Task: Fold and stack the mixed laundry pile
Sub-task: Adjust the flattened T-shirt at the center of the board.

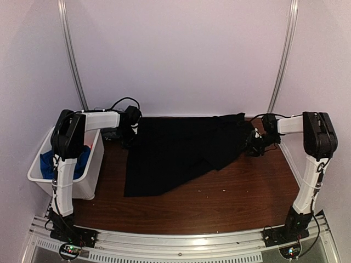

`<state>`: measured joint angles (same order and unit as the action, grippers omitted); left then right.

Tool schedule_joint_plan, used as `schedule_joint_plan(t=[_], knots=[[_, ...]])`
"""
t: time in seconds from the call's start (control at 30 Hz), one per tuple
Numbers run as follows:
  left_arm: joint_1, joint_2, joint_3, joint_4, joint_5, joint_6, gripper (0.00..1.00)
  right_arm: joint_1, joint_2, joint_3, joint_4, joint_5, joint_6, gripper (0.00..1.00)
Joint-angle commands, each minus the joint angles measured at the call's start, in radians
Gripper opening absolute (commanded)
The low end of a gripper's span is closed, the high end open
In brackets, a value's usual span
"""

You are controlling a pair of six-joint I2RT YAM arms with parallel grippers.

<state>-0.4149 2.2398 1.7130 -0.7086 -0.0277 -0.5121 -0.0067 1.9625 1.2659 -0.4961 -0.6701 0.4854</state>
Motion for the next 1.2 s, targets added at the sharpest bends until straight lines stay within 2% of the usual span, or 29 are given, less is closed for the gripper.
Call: schedule_joint_plan(t=[0.0, 0.13, 0.3, 0.53, 0.63, 0.87, 1.03, 1.17], knots=[[0.002, 0.027, -0.006, -0.081, -0.009, 0.016, 0.27, -0.003, 0.065, 0.065, 0.04, -0.04, 0.002, 0.38], [0.004, 0.029, -0.006, -0.081, -0.011, 0.019, 0.27, -0.003, 0.086, 0.109, 0.02, -0.04, -0.002, 0.31], [0.01, 0.033, -0.006, -0.081, -0.008, 0.017, 0.27, -0.003, 0.084, 0.124, 0.007, -0.037, -0.001, 0.18], [0.023, 0.038, -0.002, -0.081, -0.007, 0.017, 0.27, -0.003, 0.042, 0.118, -0.036, -0.019, -0.004, 0.14], [0.029, 0.039, 0.0, -0.081, -0.007, 0.017, 0.27, -0.003, 0.033, 0.118, -0.066, -0.001, -0.014, 0.07], [0.036, 0.041, 0.0, -0.085, -0.009, 0.015, 0.23, -0.003, -0.031, 0.085, -0.117, 0.037, -0.03, 0.0], [0.038, 0.051, 0.002, -0.09, -0.016, 0.009, 0.18, -0.005, -0.105, 0.036, -0.168, 0.078, -0.05, 0.0], [0.041, 0.064, 0.006, -0.097, -0.013, 0.007, 0.17, -0.012, -0.153, -0.031, -0.171, 0.093, -0.057, 0.11]])
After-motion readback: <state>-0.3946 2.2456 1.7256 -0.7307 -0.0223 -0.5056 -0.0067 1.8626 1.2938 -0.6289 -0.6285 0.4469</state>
